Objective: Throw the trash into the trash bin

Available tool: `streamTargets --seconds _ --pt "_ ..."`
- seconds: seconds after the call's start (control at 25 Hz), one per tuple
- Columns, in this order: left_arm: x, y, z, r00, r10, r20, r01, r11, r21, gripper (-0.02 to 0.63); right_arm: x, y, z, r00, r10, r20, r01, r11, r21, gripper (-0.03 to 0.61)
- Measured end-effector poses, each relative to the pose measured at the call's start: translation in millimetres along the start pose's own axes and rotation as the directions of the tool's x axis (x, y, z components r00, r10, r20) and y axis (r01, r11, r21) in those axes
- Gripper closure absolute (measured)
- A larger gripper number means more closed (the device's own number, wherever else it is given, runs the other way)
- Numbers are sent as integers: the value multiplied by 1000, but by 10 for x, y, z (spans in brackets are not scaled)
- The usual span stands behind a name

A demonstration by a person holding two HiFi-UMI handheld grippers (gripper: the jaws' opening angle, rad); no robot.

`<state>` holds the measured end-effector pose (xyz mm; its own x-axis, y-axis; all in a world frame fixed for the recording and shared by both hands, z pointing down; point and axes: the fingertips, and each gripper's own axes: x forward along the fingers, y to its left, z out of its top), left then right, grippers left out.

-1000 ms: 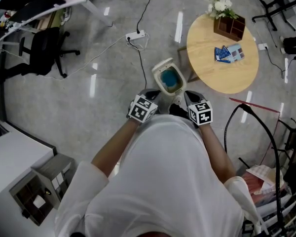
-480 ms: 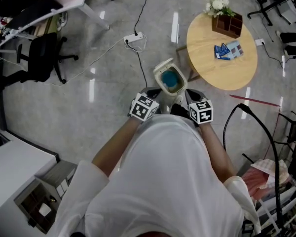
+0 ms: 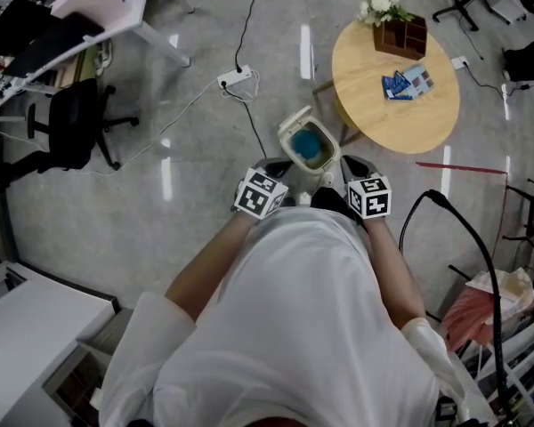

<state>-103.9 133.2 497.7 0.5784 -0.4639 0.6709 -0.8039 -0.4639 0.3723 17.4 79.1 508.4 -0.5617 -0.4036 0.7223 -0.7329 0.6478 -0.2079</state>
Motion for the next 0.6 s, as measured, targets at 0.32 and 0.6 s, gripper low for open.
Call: streamTargets --seconds 0.32,0.6 --pt "124 -27 161 1000 -6 -11 6 1000 21 611 -134 -457 75 997 -73 39 70 996 59 577" --pt "439 -151 398 999 36 8 -36 999 -18 611 -227 -925 129 998 -44 34 43 999 34 577"
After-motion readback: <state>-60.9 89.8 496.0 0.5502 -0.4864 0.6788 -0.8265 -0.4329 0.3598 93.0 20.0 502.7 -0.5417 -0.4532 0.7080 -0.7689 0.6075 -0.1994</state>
